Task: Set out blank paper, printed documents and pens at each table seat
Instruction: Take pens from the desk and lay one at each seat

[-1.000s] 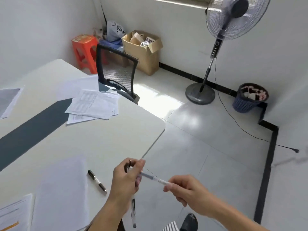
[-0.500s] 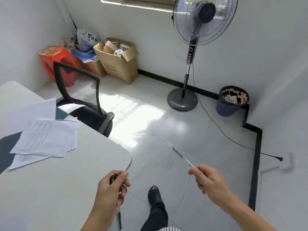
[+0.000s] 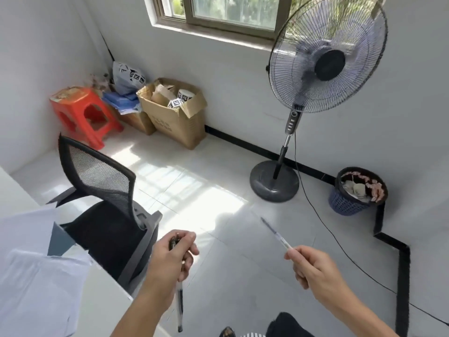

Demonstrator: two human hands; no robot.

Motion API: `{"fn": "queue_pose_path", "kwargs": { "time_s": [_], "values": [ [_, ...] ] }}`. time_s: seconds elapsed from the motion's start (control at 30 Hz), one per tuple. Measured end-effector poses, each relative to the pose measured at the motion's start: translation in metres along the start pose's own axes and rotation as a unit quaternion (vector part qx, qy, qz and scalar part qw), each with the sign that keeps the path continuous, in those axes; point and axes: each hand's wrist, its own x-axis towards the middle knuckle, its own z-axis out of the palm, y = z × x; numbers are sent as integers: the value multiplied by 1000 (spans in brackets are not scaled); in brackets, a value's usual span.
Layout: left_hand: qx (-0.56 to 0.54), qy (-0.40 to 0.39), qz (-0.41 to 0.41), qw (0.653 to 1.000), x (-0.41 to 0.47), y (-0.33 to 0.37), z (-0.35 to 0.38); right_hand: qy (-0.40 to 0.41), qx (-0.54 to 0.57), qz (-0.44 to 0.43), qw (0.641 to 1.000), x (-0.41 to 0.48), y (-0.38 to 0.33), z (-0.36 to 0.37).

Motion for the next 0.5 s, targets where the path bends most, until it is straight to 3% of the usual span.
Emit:
{"fn": "queue_pose_path", "kwargs": {
  "time_s": [0.33, 0.5],
  "values": [
    [-34, 149, -24, 988, 142, 46, 19, -98, -60, -24, 993, 234, -84, -11],
    [-84, 228, -16, 970, 187, 81, 26, -199, -117, -55, 972, 338, -153, 14]
  ]
}}
